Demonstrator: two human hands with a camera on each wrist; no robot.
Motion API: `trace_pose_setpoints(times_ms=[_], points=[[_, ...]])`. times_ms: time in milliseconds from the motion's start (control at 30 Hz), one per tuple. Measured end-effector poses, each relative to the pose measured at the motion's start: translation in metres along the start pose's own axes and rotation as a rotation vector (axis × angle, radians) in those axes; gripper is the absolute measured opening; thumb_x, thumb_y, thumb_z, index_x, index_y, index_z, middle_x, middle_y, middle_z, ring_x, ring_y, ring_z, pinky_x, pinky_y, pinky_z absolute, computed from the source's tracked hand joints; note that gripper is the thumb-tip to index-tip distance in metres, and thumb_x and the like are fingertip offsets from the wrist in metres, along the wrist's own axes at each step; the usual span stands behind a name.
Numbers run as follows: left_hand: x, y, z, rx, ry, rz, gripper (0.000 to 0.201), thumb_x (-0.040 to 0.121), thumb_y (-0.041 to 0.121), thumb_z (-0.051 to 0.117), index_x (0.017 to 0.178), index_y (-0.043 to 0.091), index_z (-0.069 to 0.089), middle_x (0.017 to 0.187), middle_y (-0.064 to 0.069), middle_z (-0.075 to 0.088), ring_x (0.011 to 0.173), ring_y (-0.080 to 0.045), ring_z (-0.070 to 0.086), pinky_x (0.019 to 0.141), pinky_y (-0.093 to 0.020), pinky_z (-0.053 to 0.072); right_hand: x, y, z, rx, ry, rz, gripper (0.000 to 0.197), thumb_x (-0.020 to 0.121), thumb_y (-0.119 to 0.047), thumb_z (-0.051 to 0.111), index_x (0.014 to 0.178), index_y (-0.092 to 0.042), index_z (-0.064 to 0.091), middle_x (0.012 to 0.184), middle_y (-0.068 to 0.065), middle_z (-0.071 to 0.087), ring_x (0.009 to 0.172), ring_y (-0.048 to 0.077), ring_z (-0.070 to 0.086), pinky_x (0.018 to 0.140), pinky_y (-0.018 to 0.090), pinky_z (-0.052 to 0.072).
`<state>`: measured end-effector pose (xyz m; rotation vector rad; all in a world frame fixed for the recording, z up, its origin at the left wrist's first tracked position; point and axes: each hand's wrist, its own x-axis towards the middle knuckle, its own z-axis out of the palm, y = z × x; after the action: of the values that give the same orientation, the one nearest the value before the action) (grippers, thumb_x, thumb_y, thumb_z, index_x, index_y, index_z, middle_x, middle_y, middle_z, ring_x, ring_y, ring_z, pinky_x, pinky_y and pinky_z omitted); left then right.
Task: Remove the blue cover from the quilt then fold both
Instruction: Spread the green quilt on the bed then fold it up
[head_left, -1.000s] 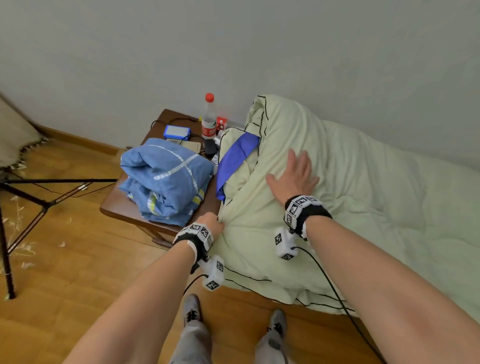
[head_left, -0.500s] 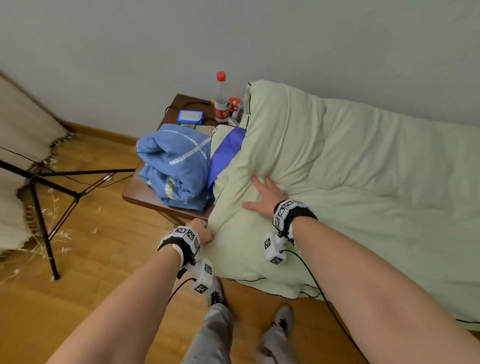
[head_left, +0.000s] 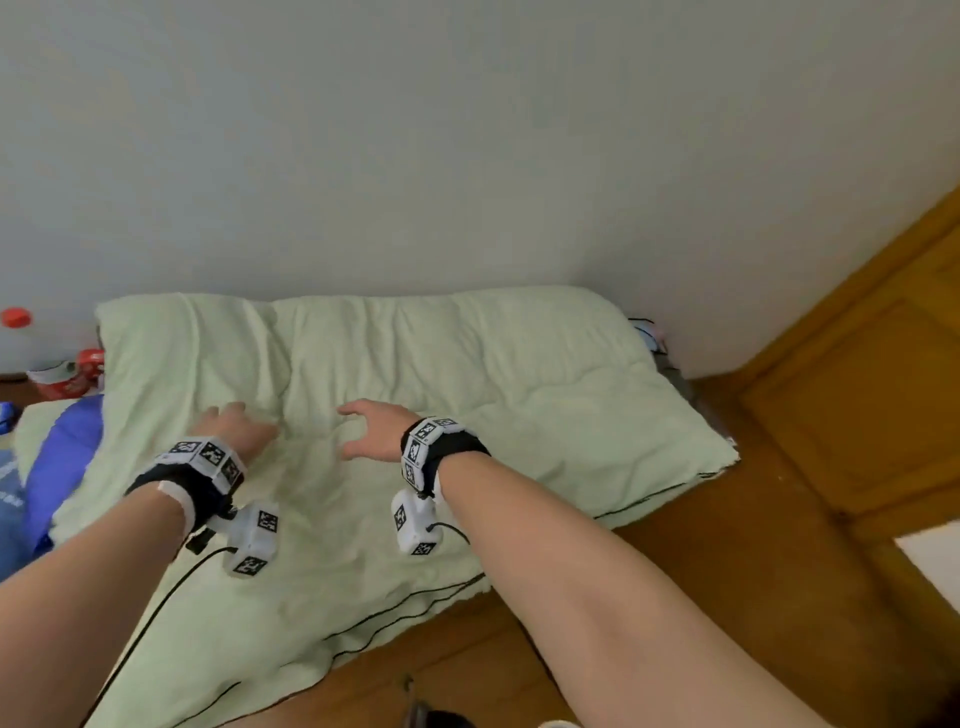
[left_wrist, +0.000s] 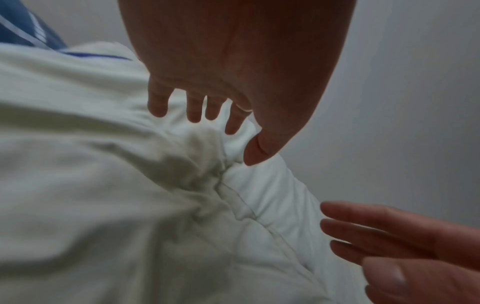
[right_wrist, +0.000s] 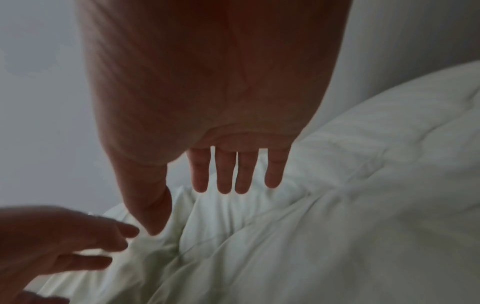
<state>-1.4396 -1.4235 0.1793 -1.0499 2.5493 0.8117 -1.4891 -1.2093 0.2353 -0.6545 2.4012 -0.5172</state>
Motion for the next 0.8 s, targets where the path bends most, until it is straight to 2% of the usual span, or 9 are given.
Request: trace_pose_setpoints(times_ms=[133, 300, 367, 500, 567, 633, 733, 767, 800], points=[[-0.017, 0.039, 0.022, 0.049, -0.119, 0.061, 0.058, 0.091, 0.03, 0.061, 0.14, 0.002, 0.047, 0.141, -0.022, 0.047, 0.129, -0.037, 0.044, 0.102, -0.036, 0.039, -0.024, 0.033, -0.019, 0.037, 0.01, 0.072, 0.078, 0.079, -0.039, 0.075, 0.147, -0.028, 0.039, 0.15, -0.001, 0.045, 0.134, 0.022, 0.046, 0.107, 0.034, 0.039], [-0.032, 0.002, 0.019, -0.061, -0.059, 0.018, 0.06, 0.085, 0.031, 0.064, 0.139, 0.009, 0.05, 0.132, -0.02, 0.055, 0.118, -0.037, 0.054, 0.096, -0.038, 0.046, -0.014, 0.018, 0.03, 0.057, -0.076, 0.038, 0.079, 0.079, -0.034, 0.077, 0.148, -0.025, 0.039, 0.149, 0.002, 0.045, 0.134, 0.022, 0.046, 0.107, 0.032, 0.039], [-0.033, -0.03, 0.002, -0.078, -0.004, -0.045, 0.059, 0.087, 0.031, 0.063, 0.14, 0.009, 0.048, 0.135, -0.02, 0.054, 0.12, -0.037, 0.054, 0.098, -0.038, 0.046, 0.001, -0.007, 0.054, 0.025, -0.085, -0.001, 0.078, 0.08, -0.035, 0.076, 0.148, -0.024, 0.039, 0.148, 0.004, 0.046, 0.132, 0.023, 0.047, 0.105, 0.032, 0.039], [-0.018, -0.112, -0.041, -0.128, 0.053, -0.164, 0.052, 0.089, 0.023, 0.056, 0.138, 0.007, 0.048, 0.137, -0.023, 0.048, 0.123, -0.039, 0.049, 0.101, -0.04, 0.043, 0.038, -0.085, 0.101, -0.014, -0.102, -0.046, 0.084, 0.077, -0.043, 0.075, 0.149, -0.022, 0.036, 0.151, 0.008, 0.04, 0.135, 0.026, 0.043, 0.111, 0.037, 0.036], [-0.001, -0.155, -0.057, -0.175, 0.042, -0.195, 0.049, 0.088, 0.023, 0.054, 0.133, 0.004, 0.049, 0.133, -0.024, 0.05, 0.12, -0.04, 0.05, 0.097, -0.04, 0.044, 0.061, -0.127, 0.126, -0.041, -0.047, -0.018, 0.086, 0.076, -0.051, 0.072, 0.148, -0.023, 0.035, 0.15, 0.011, 0.038, 0.136, 0.03, 0.039, 0.112, 0.041, 0.034], [0.022, -0.196, -0.068, -0.231, 0.002, -0.222, 0.052, 0.081, 0.028, 0.054, 0.125, 0.002, 0.051, 0.126, -0.025, 0.054, 0.113, -0.042, 0.054, 0.092, -0.041, 0.048, 0.082, -0.167, 0.147, -0.089, 0.046, 0.063, 0.089, 0.076, -0.063, 0.066, 0.147, -0.018, 0.035, 0.145, 0.016, 0.039, 0.135, 0.034, 0.036, 0.111, 0.041, 0.03], [0.063, -0.245, -0.072, -0.392, -0.09, -0.267, 0.059, 0.067, 0.032, 0.055, 0.118, 0.003, 0.047, 0.11, -0.026, 0.061, 0.095, -0.042, 0.065, 0.079, -0.052, 0.057, 0.113, -0.218, 0.172, -0.116, 0.16, 0.246, 0.106, 0.071, -0.079, 0.059, 0.142, -0.003, 0.036, 0.141, 0.019, 0.042, 0.132, 0.035, 0.037, 0.109, 0.042, 0.03], [0.074, -0.253, -0.073, -0.448, -0.125, -0.274, 0.06, 0.07, 0.033, 0.059, 0.121, 0.004, 0.044, 0.107, -0.025, 0.062, 0.088, -0.041, 0.068, 0.07, -0.051, 0.059, 0.125, -0.228, 0.179, -0.101, 0.187, 0.321, 0.113, 0.066, -0.083, 0.059, 0.141, -0.001, 0.035, 0.141, 0.019, 0.043, 0.13, 0.035, 0.04, 0.106, 0.042, 0.033], [0.08, -0.253, -0.077, -0.498, -0.153, -0.276, 0.063, 0.077, 0.033, 0.064, 0.127, 0.006, 0.039, 0.109, -0.022, 0.061, 0.083, -0.04, 0.069, 0.058, -0.045, 0.059, 0.134, -0.235, 0.185, -0.088, 0.207, 0.394, 0.118, 0.062, -0.085, 0.061, 0.14, 0.0, 0.034, 0.14, 0.018, 0.045, 0.128, 0.035, 0.042, 0.104, 0.043, 0.036]])
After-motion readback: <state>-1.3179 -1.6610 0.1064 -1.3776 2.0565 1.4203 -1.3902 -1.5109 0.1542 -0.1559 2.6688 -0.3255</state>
